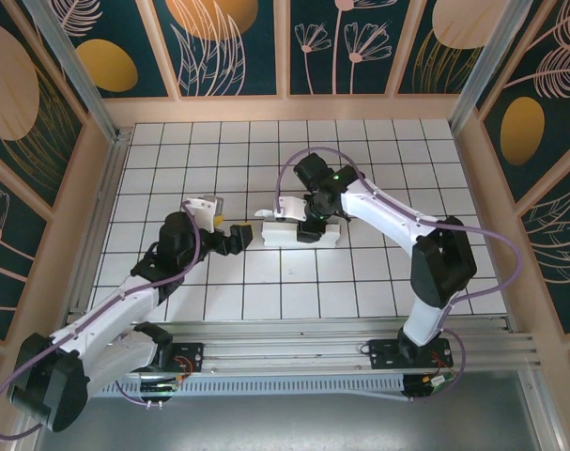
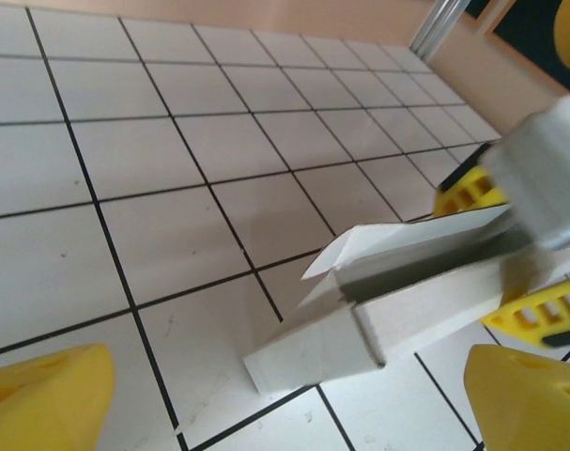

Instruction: Fold the paper box

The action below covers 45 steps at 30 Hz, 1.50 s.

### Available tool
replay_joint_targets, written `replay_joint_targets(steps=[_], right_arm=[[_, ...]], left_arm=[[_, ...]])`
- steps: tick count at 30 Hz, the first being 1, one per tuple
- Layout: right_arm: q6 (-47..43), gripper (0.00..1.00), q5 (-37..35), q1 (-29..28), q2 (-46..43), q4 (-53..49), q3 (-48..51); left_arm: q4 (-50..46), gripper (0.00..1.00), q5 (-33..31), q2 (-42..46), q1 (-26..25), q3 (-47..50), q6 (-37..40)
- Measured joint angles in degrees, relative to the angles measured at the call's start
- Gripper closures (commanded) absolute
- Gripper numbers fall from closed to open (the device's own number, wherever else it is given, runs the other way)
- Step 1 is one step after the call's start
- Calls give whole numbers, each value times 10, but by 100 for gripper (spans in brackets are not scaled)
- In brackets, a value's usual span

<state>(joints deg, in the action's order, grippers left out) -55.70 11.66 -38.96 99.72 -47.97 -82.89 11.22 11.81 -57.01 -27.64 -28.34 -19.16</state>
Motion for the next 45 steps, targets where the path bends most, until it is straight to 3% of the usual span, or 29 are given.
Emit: replay_joint_targets(steps=[7, 9, 13, 18, 25, 30, 36, 38, 42, 45], right_arm=[[0, 77, 0, 6, 0, 7, -1], [0, 78, 0, 8, 1, 13, -1], [-2, 76, 0, 12, 2, 17, -1], [-8, 75, 7, 21, 7, 16, -1], [-10, 75, 30, 34, 19, 5, -17], [-14, 75, 48, 42, 30, -5, -31], [-21, 75, 59, 44, 45, -16, -45], [-22, 75, 64, 45, 50, -18, -50], [-24, 75, 73, 49, 54, -18, -54], [-24, 75, 78, 53, 54, -17, -54]], left_arm=[[-6, 19, -3, -56, 0, -42, -18], [-16, 20, -3, -74, 0, -66, -18], [-28, 32, 6, -84, 0, -89, 9], [-43, 28, 80, -124, 0, -130, 53], [-152, 29, 156, -201, 17, -229, 169], [-209, 16, 193, -219, 35, -273, 268], [-242, 18, 229, -258, 35, -294, 380], [-250, 23, 235, -275, 35, -299, 402], [-268, 57, 240, -310, 35, -325, 420], [-268, 60, 238, -328, 35, -348, 403]])
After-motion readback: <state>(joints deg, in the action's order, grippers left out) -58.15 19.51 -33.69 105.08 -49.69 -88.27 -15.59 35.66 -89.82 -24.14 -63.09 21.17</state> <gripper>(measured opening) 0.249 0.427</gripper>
